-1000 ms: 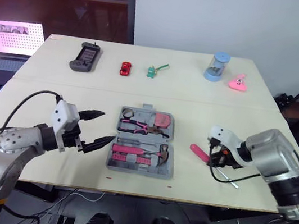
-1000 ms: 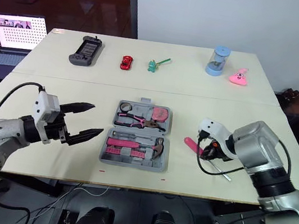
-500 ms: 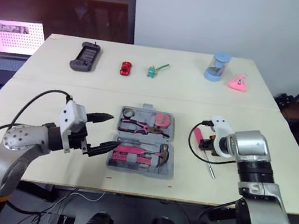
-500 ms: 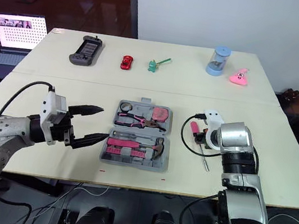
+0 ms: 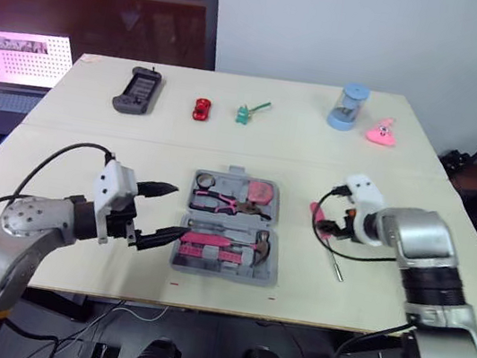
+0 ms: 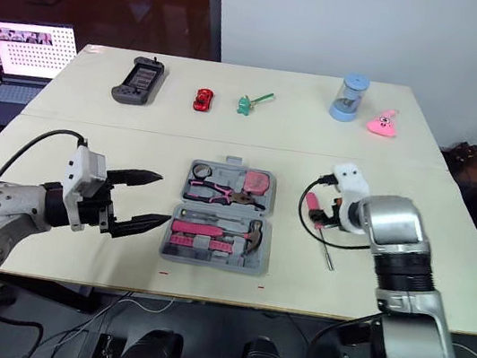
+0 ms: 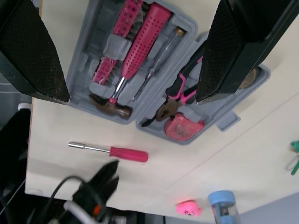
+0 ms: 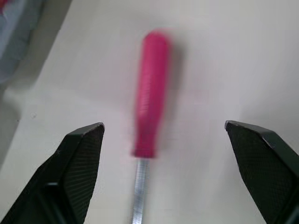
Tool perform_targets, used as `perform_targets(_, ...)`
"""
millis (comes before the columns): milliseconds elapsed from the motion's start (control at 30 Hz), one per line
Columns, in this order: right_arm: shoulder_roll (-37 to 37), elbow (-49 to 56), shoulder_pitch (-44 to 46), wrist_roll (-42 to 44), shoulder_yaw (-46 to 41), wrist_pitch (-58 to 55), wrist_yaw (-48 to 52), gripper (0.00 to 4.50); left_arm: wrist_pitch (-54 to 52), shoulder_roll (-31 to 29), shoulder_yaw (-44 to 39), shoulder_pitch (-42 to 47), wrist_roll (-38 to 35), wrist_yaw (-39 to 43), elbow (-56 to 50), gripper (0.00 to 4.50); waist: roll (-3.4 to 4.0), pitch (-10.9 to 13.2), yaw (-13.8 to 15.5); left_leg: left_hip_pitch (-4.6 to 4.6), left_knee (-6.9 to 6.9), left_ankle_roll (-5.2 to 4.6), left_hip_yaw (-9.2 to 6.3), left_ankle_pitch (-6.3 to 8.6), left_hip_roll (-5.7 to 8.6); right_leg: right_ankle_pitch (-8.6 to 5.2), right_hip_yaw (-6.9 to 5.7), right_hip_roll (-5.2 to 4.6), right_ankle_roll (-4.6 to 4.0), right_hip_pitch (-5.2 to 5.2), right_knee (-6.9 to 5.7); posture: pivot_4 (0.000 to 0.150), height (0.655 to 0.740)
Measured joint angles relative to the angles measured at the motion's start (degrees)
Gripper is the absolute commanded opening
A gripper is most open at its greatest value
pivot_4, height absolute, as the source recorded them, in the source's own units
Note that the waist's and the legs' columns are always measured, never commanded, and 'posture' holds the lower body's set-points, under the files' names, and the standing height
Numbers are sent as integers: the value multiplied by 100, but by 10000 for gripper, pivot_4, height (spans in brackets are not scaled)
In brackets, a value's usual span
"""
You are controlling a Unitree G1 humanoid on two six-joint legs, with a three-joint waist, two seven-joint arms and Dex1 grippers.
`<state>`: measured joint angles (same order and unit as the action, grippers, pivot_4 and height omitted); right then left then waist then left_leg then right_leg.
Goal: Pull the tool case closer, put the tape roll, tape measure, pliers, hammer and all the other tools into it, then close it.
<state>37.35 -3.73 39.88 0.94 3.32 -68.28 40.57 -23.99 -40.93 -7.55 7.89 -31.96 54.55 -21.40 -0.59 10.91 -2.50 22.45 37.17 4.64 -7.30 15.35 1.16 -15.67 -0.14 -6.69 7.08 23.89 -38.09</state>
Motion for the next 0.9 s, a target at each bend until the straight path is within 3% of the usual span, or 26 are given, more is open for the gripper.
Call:
perform_targets(133, -36, 552, -873, 248, -183, 1552, 122, 44696, -34, 0, 3, 111, -14, 32, 55, 45000, -2, 0, -6, 0, 2, -2, 2, 1, 0, -1, 0, -1, 2, -1, 0, 1500, 6902)
perform_targets(300, -376, 382, -1217, 387, -649, 2091, -427, 44696, -32, -4, 13, 209, -2, 179, 209, 45000, -2, 0, 8, 0, 6, -1, 2, 0, 0, 0, 1, -1, 1, -3, -1, 1500, 6902)
perform_targets(633, -947, -427, -1547, 434, -611, 2677, -943, 44696, -31, -152, 11, 338, 34, 303, 320, 45000, 0, 1, -1, 0, 4, -1, 2, 0, 0, 0, 1, -1, 1, -2, -2, 1500, 6902)
perform_targets(733, -948, -596, -1547, 439, -609, 2764, -989, 36205, -31, -204, 8, 271, 35, 326, 320, 45000, 0, 1, 1, 0, 5, -1, 2, 0, 0, 0, 1, -1, 1, -2, -1, 1500, 6902)
perform_targets(900, -978, -700, -1547, 509, -622, 2738, -1014, 11575, -31, -264, 8, 218, 34, 337, 318, 45000, 0, 1, 1, 0, 5, -1, 2, 1, 0, 0, 1, -1, 1, -2, -1, 1500, 6902)
